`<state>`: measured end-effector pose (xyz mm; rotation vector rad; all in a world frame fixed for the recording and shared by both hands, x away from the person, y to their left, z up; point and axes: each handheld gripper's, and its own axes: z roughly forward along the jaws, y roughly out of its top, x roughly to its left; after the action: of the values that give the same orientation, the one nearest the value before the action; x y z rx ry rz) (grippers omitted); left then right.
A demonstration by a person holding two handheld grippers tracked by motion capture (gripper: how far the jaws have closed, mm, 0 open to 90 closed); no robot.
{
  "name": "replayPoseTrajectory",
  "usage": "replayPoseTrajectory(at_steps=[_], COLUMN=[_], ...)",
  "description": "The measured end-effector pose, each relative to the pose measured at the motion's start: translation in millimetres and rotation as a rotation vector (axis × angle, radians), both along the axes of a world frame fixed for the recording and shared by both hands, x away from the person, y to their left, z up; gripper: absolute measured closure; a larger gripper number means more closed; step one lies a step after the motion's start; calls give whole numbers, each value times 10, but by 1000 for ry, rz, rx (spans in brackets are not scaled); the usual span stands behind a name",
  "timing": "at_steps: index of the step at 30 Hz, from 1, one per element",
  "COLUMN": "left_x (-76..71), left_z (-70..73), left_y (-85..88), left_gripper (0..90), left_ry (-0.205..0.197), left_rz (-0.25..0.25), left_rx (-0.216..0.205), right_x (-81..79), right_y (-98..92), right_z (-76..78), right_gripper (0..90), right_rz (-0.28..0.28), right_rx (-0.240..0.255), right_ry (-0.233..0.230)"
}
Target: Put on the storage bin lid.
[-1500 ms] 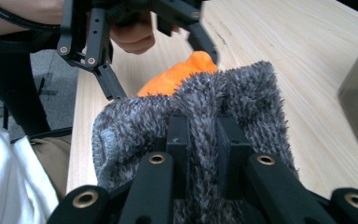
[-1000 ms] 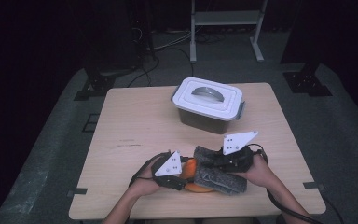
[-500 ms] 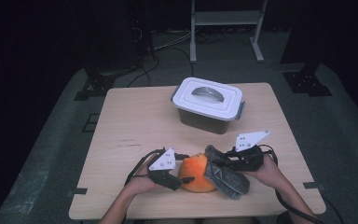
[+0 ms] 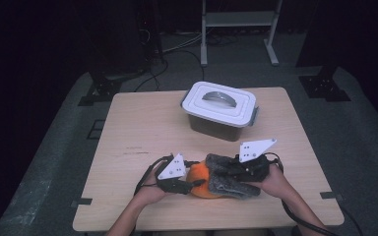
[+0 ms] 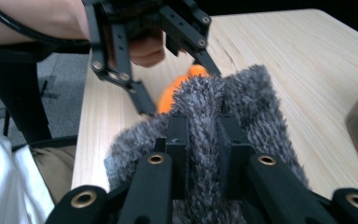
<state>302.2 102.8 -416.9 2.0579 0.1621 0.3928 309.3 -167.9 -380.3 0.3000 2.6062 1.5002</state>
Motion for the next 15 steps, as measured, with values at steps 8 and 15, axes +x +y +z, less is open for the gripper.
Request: replayPoseTrajectory(at_steps=[8,15], left_x=[127,149], left_z=[-54,-67], left_y=[72,73], left_gripper=[281,303], left_ry=[176,229], left_rz=[3,9], left_rx=[-27,-31], right_x=[24,-33], right_y=[-21,76], right_z=[-96,-103], right_gripper=[763,762], right_rz=[-26,-19], right_rx=[-27,-42], right_ry=[14,-19])
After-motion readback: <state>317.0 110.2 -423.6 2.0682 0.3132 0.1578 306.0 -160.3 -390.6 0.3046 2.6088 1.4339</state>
